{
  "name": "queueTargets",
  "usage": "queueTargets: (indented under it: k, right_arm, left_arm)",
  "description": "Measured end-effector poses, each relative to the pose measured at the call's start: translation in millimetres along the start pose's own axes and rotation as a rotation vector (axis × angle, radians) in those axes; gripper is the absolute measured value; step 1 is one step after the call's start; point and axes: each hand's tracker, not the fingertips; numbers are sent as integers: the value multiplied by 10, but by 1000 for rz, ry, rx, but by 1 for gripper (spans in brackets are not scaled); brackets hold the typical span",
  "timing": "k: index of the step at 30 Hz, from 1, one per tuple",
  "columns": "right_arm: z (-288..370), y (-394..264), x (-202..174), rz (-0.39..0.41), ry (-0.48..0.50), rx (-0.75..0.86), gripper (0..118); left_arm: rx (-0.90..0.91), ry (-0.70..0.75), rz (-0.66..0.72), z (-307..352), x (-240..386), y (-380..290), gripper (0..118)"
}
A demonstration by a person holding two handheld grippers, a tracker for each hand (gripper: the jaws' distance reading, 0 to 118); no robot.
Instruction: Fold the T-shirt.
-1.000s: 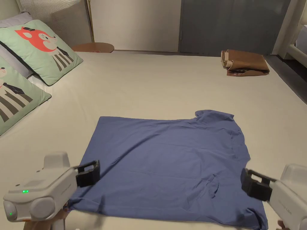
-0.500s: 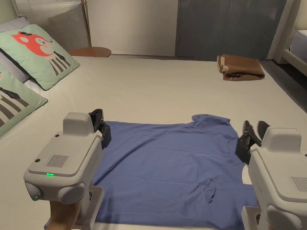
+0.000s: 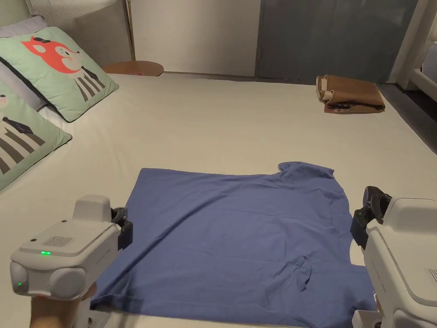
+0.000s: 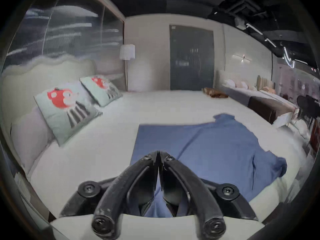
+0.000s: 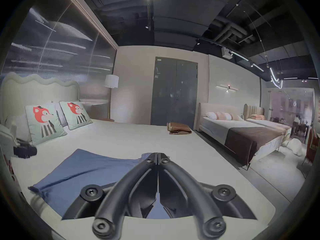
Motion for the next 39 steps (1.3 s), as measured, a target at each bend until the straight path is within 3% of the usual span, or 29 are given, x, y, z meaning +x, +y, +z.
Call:
queueTargets:
  k: [3,4,6,7,8,9,10,18,19,21,22,23,27,30,31,34,35,36,39]
  right_arm:
    - [-8,2,-10,-4,2,-17,0]
    - [-16,-2,-14,-3,4,-26,0]
    - [-41,-31,-14,-1,8,-38,0]
    - [-18,-16,-18,1,8,-43,0]
    - [-9,-16,-22,3,9,-46,0]
    - [-15,-31,-22,5,8,-51,0]
    - [-22,-42,-18,5,9,-55,0]
    - [-96,-258,33,-11,6,-107,0]
    - [-63,-237,42,-17,4,-112,0]
    - [-31,-255,75,-22,2,-122,0]
    - [-16,-274,98,-21,-3,-127,0]
    - [-6,-308,130,-21,-8,-134,0]
    - [100,-436,287,-43,-33,-184,0]
    - [148,-671,425,-73,-48,-312,4]
    - [128,-842,488,-83,-59,-368,23]
    - [114,-1182,574,-126,-50,-519,96]
    - [146,-1251,572,-147,-52,-549,107]
    - [157,-1341,572,-156,-50,-578,109]
    - [144,-1527,525,-139,-41,-614,108]
  left_arm:
    - [-102,49,-9,-41,-244,-229,0]
    - [-113,74,-26,-39,-300,-309,6]
    - [-164,98,-22,-38,-419,-458,39]
    - [-187,106,14,-43,-479,-522,69]
    - [-210,108,40,3,-473,-563,92]
    - [-226,121,79,22,-493,-626,107]
    - [-227,128,98,37,-509,-683,108]
    - [-300,131,4,-60,-488,-1057,102]
    - [-312,114,8,-93,-479,-1076,76]
    - [-311,104,-4,-143,-461,-1114,9]
    - [-326,89,-2,-185,-450,-1117,4]
    - [-349,19,17,-212,-438,-1115,4]
    - [-308,56,19,-203,-422,-1035,3]
    - [-284,42,49,-132,-385,-942,3]
    - [-278,42,48,-124,-383,-920,3]
    - [-272,39,40,-117,-364,-892,3]
    - [-273,37,38,-118,-362,-892,3]
    - [-272,37,35,-117,-358,-893,3]
    - [-273,38,38,-107,-355,-901,3]
